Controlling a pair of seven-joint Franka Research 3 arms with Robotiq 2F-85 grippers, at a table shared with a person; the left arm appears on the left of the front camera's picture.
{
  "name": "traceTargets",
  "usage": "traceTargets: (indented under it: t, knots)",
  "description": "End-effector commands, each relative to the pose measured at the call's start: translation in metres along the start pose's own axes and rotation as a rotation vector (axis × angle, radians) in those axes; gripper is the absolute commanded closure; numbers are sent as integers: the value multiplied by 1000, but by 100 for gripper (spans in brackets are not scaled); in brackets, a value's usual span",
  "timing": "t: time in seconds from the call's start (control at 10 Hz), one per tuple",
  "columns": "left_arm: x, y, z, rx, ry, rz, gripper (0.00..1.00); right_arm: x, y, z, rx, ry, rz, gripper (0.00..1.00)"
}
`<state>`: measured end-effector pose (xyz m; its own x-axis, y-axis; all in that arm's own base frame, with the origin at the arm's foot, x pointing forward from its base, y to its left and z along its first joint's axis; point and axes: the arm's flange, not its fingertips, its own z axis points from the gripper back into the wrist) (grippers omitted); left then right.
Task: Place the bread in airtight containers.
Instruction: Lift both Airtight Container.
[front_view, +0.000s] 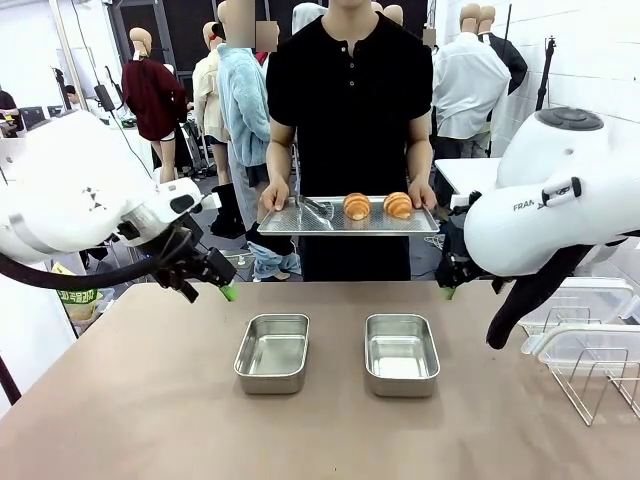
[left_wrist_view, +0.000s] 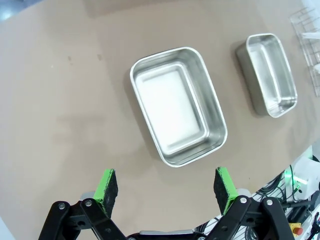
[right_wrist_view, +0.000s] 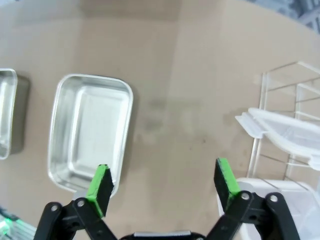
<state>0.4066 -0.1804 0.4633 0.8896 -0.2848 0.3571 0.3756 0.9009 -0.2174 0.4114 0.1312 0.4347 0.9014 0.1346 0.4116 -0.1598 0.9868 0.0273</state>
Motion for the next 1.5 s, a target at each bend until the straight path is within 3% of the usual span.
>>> traceTargets:
  t: [0.0,0.1,0.4,0.5,0.9,1.2,1.4]
  knots:
    - [7,-2,1,62,21,62,0,7,2,0,-25,-15,-42,0]
    - [0,0,0,0,0,0,0,0,0,0,0,0,0,0]
    - [0,0,-4,24,10,25,0,1,-3,-3,-6,4,-16,0]
    - [9,-12,-22,39,36,61,0,6,24,-9,-26,19,-24,0]
    - [35,-48,-57,149,79,93,0,20,60,-43,-70,177,-138,0]
    - [39,-53,-89,225,169,96,0,28,60,-82,-70,316,-196,0]
    - [42,-46,-101,246,181,113,0,31,52,-98,-59,347,-209,0]
